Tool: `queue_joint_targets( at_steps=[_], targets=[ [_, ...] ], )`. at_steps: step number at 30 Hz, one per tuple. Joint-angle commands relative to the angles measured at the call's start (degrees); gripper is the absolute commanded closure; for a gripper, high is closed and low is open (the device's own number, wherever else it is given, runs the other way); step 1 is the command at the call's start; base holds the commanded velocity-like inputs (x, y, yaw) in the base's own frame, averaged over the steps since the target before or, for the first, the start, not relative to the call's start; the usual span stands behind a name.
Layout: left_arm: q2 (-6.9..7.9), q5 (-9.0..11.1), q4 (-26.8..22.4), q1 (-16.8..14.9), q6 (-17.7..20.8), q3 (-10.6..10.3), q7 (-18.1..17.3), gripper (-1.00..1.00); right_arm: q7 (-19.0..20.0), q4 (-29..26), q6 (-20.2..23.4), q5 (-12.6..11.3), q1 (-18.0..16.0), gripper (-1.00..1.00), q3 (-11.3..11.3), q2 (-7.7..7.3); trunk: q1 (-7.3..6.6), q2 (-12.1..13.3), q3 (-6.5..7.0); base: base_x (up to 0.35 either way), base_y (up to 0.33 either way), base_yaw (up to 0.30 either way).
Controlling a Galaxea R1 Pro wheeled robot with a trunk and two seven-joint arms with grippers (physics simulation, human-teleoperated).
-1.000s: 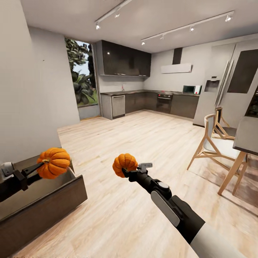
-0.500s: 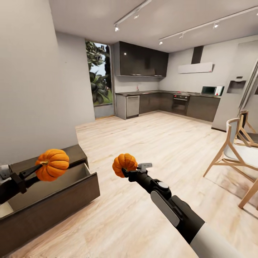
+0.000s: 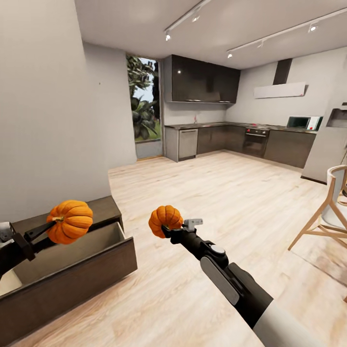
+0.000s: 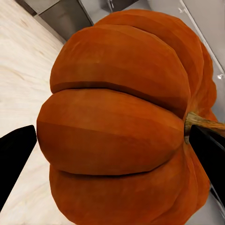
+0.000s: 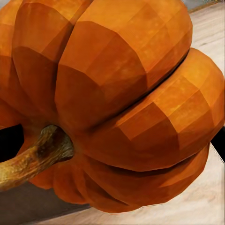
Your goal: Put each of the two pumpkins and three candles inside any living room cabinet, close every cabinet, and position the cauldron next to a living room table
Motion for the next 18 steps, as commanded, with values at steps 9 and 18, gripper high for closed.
queue_joint_targets(
  at_steps=[9,18],
  targets=[
    [-0.05,0.06,-0.02,-0.06,0.35,0.03,-0.25,1.00,-0.68,-0.06,0.30,2.07,-0.08,1.00,1.24,0.50,0.02,-0.03,0.31,0.172,-0.125,0.155],
    [-0.05,0.14,-0.02,-0.06,0.35,0.03,-0.25,1.00,-0.69,-0.05,0.42,2.13,-0.09,1.00,1.26,0.60,0.02,-0.03,0.33,0.026,-0.013,0.266]
  ],
)
